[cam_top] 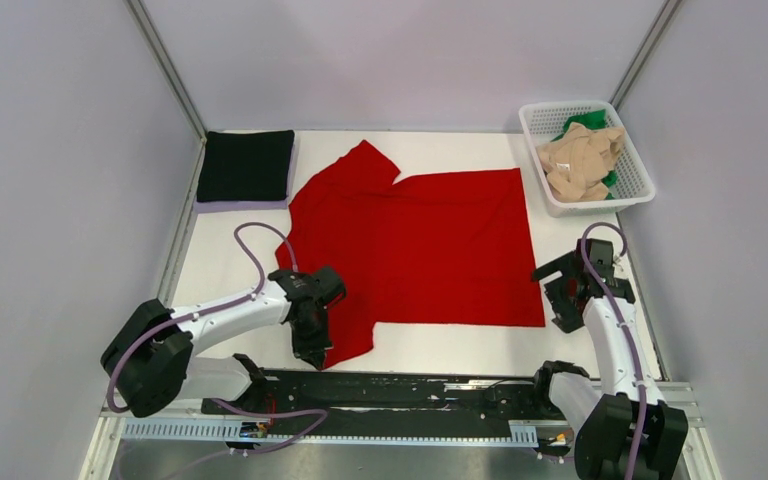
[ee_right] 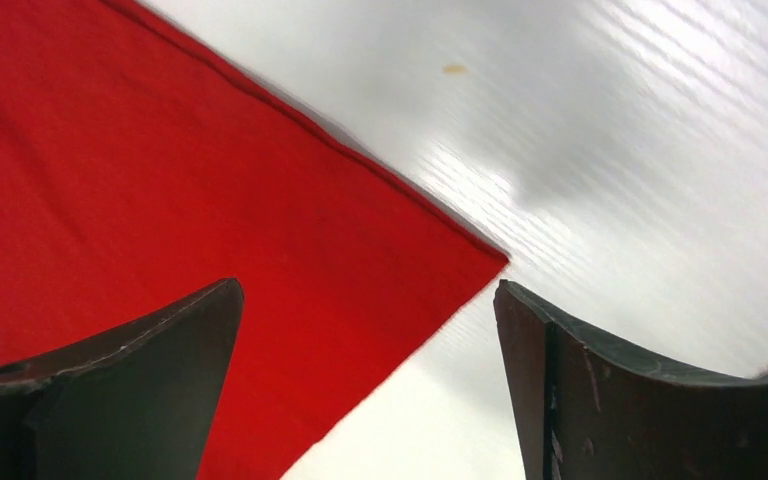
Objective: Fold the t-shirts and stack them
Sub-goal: Grab the side of the flattened tshirt closest away from the robot with both arms
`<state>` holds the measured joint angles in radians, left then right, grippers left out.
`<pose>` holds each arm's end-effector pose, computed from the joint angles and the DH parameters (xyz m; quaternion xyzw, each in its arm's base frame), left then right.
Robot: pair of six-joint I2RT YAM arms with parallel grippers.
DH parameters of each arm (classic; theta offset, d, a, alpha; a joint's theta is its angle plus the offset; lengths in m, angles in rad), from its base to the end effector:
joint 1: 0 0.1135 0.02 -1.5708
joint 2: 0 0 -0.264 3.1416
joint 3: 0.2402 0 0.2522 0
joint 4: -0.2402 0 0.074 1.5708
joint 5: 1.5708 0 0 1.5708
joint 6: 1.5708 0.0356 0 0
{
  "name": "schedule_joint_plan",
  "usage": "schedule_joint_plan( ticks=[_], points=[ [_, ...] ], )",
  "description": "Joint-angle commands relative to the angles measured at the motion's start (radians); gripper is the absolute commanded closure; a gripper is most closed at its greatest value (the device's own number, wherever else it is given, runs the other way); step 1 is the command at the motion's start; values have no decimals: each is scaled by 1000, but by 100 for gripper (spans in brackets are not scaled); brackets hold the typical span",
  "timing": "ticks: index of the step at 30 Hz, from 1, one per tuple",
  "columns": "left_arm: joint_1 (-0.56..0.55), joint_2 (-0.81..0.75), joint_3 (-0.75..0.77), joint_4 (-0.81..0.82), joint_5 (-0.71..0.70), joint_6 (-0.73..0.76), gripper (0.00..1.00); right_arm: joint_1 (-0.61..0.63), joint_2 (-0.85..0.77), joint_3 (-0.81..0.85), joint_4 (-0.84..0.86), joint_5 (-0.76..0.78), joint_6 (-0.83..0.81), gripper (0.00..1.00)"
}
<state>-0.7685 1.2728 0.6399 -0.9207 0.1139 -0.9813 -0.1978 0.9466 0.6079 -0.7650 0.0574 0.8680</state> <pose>0.1247 -0.1262 0.1600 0.1055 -0.9927 0.0431 0.0382 0.1624 -0.0346 0.2051 0.4998 0.8342 0.0497 0.2277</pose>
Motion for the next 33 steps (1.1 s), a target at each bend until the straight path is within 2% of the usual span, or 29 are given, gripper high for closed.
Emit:
schedule_joint_plan(
  ticks=[1, 7, 16, 20, 22, 30, 33],
  points=[
    [-56, -23, 9, -59, 39, -96, 100, -3, -4, 7, -168, -19, 60, 4],
    [-90, -26, 23, -40, 39, -103, 100, -1, 18, -37, -162, -32, 145, 11],
    [-90, -75, 28, -26, 30, -93, 100, -2, 34, -165, 7, -32, 158, 39],
    [-90, -77, 56, -26, 19, -72, 100, -2, 70, -186, 61, -41, 144, 45],
    [-90, -81, 72, -29, 7, -61, 100, -2, 87, -183, 84, -41, 138, 52],
    [-86, -119, 206, -9, -51, 54, 100, -2, 127, -136, 144, -88, 50, 100],
    [-77, -101, 271, -4, -64, 135, 100, -2, 129, -110, 154, -130, 12, 100]
  ],
)
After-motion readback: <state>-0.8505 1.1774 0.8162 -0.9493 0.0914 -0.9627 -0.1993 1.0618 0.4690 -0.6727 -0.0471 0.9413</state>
